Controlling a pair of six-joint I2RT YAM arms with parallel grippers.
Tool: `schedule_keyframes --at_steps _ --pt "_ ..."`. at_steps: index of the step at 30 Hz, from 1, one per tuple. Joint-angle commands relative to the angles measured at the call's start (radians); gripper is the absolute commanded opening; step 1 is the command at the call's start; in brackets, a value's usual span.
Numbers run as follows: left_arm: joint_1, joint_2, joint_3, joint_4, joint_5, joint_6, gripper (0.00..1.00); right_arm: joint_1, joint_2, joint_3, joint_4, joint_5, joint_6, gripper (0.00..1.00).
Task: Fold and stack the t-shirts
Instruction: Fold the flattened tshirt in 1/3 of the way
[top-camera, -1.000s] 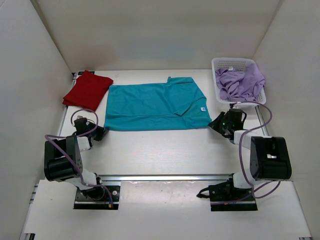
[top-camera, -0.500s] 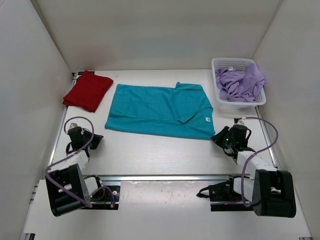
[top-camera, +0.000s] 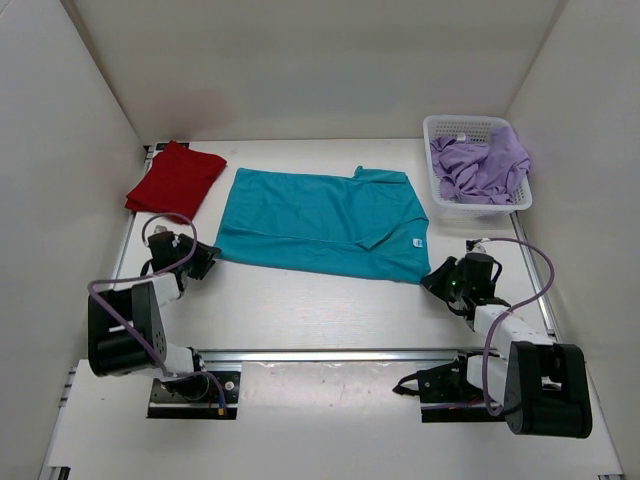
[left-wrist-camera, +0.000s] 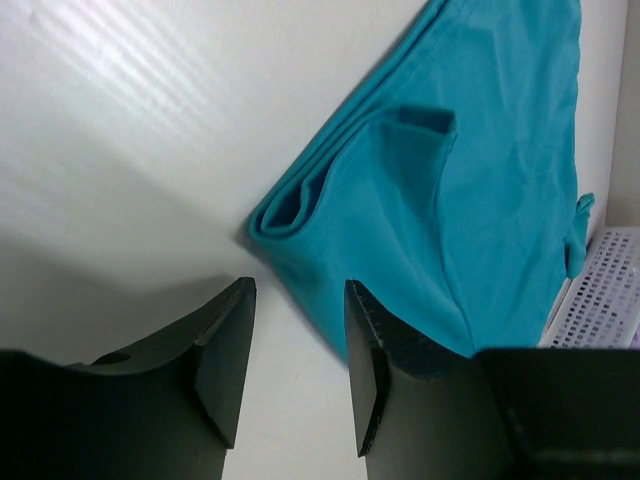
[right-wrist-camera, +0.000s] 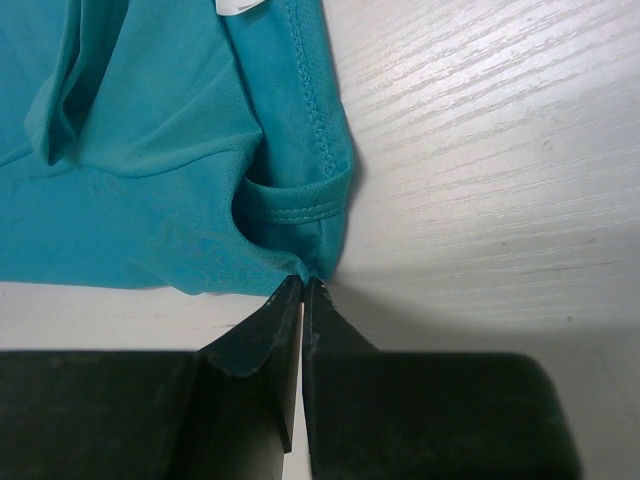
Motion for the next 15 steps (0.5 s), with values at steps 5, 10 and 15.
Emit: schedule_keyframes --at_steps 5,10,15 --pt "-0.004 0.13 0.102 0.06 -0.02 -0.016 0.38 0.01 0.006 0.011 0.045 -0.009 -0.022 0.0" --pt "0.029 0.18 0.094 0.093 0.026 -0.044 0.0 0.013 -0.006 0.02 0.024 0.0 -0.016 0.0" --pt "0.047 0.071 0.068 -0.033 -0.011 0.024 0.0 0.011 -0.046 0.011 -0.038 0.008 -0.019 0.0"
